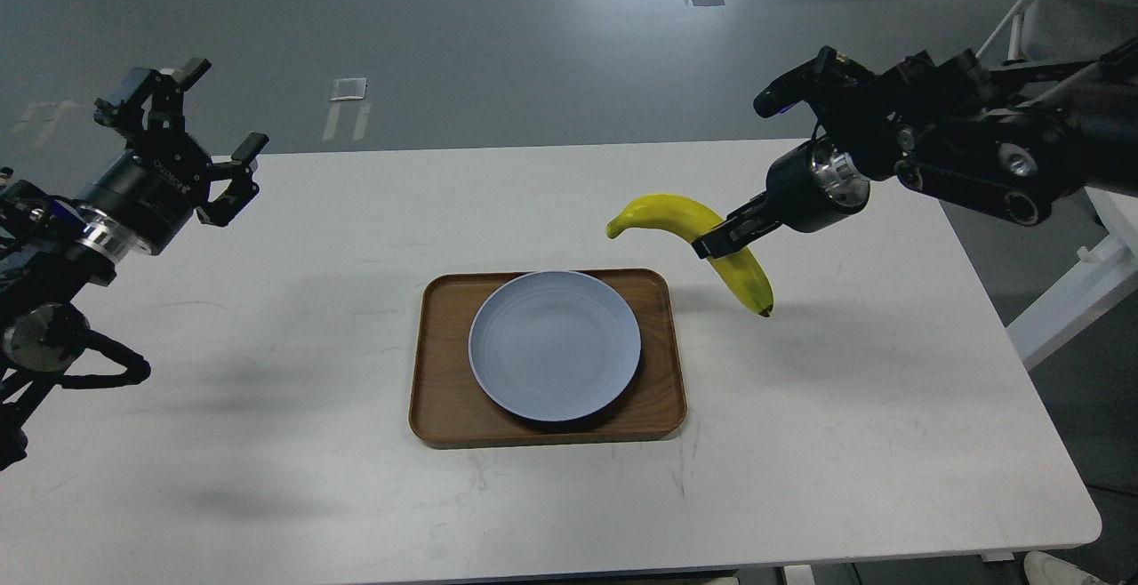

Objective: Place banana on plate with both arms
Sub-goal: 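Carry the banana with the right gripper over the plate and lower it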

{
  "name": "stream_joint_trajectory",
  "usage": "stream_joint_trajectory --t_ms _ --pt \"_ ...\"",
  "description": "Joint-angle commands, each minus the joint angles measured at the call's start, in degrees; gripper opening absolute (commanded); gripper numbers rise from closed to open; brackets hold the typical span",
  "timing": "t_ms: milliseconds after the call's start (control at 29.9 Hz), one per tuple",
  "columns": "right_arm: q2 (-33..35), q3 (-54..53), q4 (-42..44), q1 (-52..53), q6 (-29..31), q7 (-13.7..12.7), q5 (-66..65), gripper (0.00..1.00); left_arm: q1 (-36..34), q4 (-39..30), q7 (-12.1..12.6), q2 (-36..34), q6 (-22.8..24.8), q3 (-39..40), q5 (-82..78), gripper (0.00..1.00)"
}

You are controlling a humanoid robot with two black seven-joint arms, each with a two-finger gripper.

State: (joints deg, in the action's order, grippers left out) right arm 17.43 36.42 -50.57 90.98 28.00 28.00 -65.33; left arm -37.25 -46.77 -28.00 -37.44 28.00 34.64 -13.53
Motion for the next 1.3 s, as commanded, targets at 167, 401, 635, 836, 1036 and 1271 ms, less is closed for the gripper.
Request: stream_joint_trajectory --t_ms 167,401,635,836,1036,1271 --pt "-12.76 3.22 5.56 -3.7 0.0 0.0 9.07 0.1 0.07 0.01 0.0 -0.18 0.0 0.08 0.0 0.98" --pt "-17.43 3.93 9.43 -7.57 0.0 0.0 9.69 0.11 0.16 0.01 0.0 -0.09 0.0 0.08 0.0 0.98" --pt "-17.43 3.66 12.16 -9.6 0.0 0.0 9.78 0.13 0.16 0.01 0.0 0.0 0.0 0.08 0.0 0.98" --pt "-17.43 3.13 12.33 -10.21 0.0 0.0 15.66 0.13 0.16 0.01 0.0 -0.18 0.0 0.08 0.0 0.98" --pt "-17.43 3.13 12.25 -10.04 0.0 0.0 16.46 0.14 0.16 0.01 0.0 -0.09 0.0 0.08 0.0 0.98" --pt "-17.43 3.13 12.86 -10.3 0.0 0.0 16.72 0.19 0.16 0.01 0.0 -0.09 0.0 0.08 0.0 0.98"
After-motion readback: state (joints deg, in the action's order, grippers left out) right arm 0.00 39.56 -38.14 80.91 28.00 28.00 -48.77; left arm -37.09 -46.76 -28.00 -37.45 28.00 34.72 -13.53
